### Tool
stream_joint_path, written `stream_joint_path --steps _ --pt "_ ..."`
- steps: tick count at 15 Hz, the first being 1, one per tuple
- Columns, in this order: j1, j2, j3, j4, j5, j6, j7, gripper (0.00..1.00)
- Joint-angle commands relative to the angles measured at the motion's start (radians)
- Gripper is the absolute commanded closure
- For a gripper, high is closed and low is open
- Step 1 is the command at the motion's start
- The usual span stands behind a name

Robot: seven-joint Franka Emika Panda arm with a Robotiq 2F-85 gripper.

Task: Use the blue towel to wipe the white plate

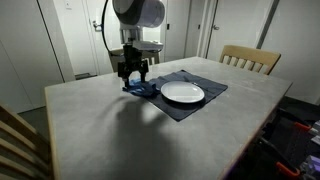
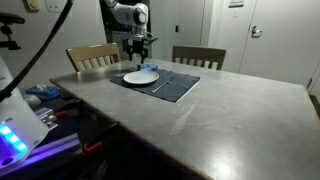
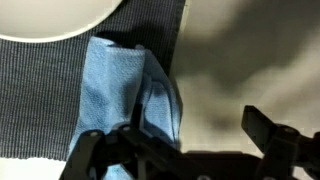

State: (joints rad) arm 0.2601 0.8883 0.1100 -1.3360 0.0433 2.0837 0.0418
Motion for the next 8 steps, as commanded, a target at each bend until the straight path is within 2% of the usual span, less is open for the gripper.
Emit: stream_joint_path --steps 1,8 --pt "0.001 -0.037 -0.016 -0.027 -0.03 0.019 0.028 0.0" --pt "-0.015 -0.014 -0.024 0.006 -0.034 0.008 0.018 0.0"
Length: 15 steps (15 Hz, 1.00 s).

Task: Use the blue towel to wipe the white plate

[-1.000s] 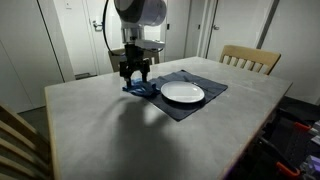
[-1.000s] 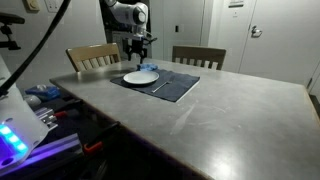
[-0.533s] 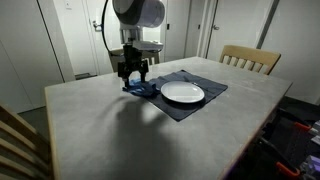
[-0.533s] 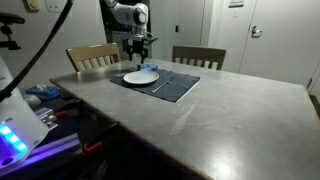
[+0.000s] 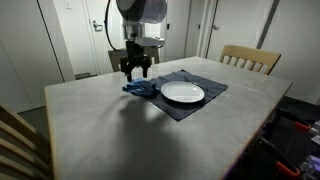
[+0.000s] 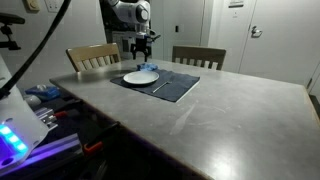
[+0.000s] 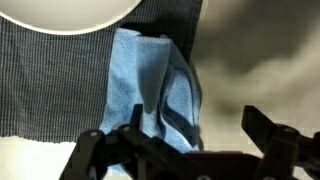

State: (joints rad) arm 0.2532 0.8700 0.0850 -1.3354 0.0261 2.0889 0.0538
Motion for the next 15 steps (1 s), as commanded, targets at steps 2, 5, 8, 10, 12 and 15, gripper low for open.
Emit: stream_joint_path --steps 2,5,8,10,12,15 --pt "-0.012 0.009 0.001 0.007 -0.013 0.006 0.009 0.0" --pt "-0.014 0.018 -0.001 0.011 -0.008 0.002 0.024 0.0" --pt "-0.022 0.033 0.004 0.018 0.0 0.003 0.026 0.0" --pt "-0.029 0.043 0.005 0.026 0.004 -0.003 0.021 0.0" --pt "-0.038 0.053 0.007 0.031 0.007 -0.005 0.017 0.0" --pt "-0.043 0.054 0.007 0.026 0.005 -0.004 0.014 0.1"
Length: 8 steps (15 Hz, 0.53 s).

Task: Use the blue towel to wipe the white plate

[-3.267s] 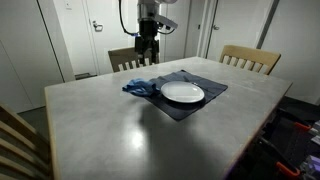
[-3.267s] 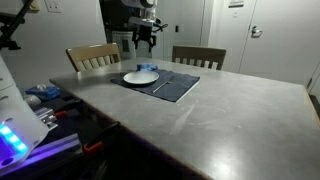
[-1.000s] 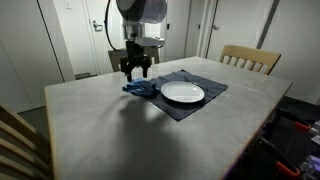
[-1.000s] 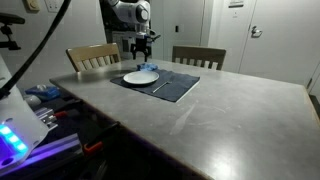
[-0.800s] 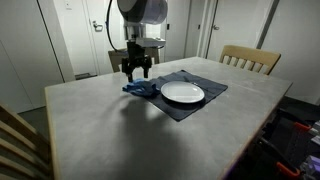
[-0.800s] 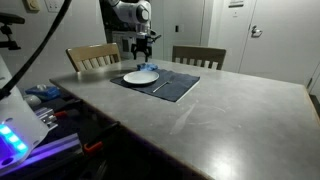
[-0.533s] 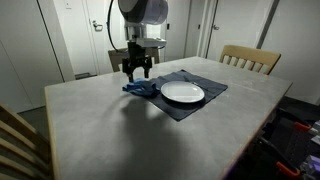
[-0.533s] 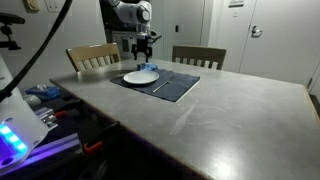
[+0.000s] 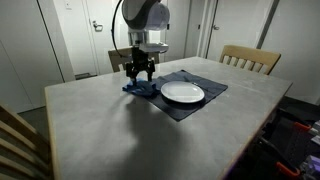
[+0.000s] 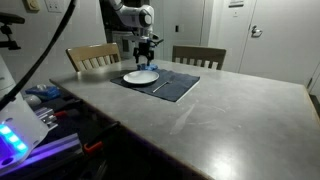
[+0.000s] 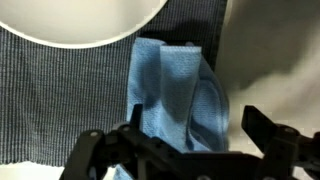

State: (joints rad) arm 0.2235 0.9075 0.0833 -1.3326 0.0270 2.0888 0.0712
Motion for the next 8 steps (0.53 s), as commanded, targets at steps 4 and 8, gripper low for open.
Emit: stream_joint_path --steps 4,8 --pt "-0.017 0.015 0.011 0.021 0.005 0.0 -0.007 0.48" --pt "-0.016 0.023 0.013 0.038 0.003 -0.017 -0.011 0.76"
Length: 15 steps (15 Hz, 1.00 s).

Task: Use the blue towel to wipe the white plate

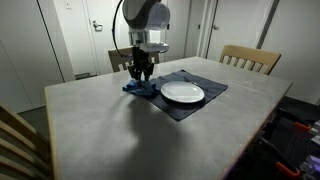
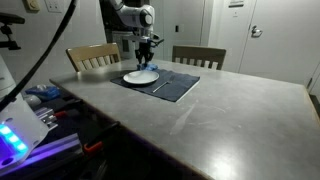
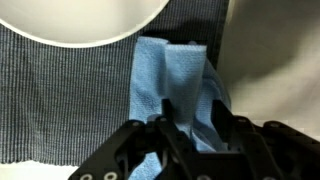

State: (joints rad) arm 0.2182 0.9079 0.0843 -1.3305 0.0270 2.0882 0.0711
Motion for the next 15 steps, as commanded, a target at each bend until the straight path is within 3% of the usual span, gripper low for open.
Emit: stream_joint_path --steps 1,3,4,9,15 --pt "-0.01 0.025 0.013 0.039 0.003 -0.019 -0.012 0.83" --pt "-0.009 0.028 0.014 0.045 0.003 -0.021 -0.013 0.97" --pt "-0.008 0.028 0.014 0.046 0.003 -0.023 -0.013 1.0" --pt "-0.006 0.019 0.019 0.041 0.003 -0.043 -0.017 0.99" --pt "-0.003 -0.03 0.025 0.017 -0.005 -0.153 -0.032 0.99"
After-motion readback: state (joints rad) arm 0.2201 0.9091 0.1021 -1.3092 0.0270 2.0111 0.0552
